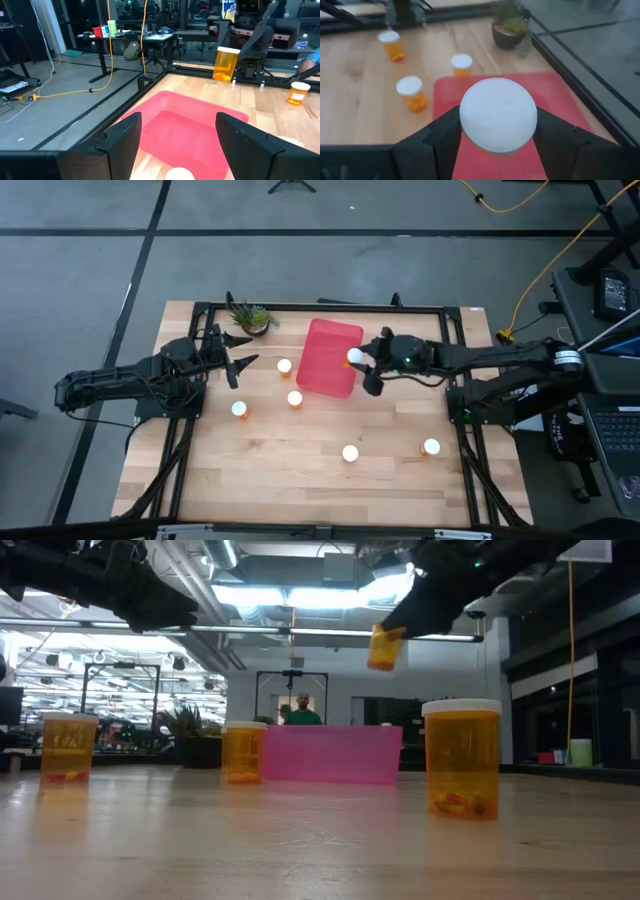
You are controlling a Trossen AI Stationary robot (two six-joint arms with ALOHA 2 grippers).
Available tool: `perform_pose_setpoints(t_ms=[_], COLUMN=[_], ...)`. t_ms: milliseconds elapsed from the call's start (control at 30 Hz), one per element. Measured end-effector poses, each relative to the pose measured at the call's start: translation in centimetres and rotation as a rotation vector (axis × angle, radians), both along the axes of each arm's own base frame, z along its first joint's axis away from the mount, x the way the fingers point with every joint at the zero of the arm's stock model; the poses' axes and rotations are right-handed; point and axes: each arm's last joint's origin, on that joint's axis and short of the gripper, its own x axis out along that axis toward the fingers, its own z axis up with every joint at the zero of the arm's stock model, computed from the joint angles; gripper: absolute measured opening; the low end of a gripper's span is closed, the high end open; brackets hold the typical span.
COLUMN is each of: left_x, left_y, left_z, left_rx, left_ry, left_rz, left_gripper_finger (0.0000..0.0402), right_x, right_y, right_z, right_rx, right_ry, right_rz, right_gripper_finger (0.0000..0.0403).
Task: Pick and place pill bottles into a basket
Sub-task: Put the orange pill bottle into the red bin
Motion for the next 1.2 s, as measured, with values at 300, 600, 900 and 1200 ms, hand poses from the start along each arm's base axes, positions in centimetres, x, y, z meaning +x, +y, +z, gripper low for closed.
perform_pose_setpoints(t_ms=[300, 600, 900, 1200], left_x=[0.0, 0.0, 0.0, 0.0], left_y=[0.0, 0.0, 0.0, 0.0], left_z=[0.0, 0.0, 0.0, 0.0], left_rx=[0.0, 0.0, -0.003, -0.003], left_ry=[0.0, 0.0, -0.001, -0.001], left_rz=[0.0, 0.0, 0.0, 0.0], left_gripper_finger=[0.0251, 0.0251, 0.0251, 0.0251], right_x=[1.8, 3.1, 3.5, 3.8], right_y=[-3.0, -6.9, -9.6, -10.4], right_z=[0.3, 0.9, 1.7, -0.1], right_rx=[0.016, 0.035, 0.043, 0.052], right_ry=[0.007, 0.073, 0.064, 0.138], right_rz=[0.03, -0.028, -0.009, -0.008], right_gripper_finger=[0.022, 0.022, 0.022, 0.022])
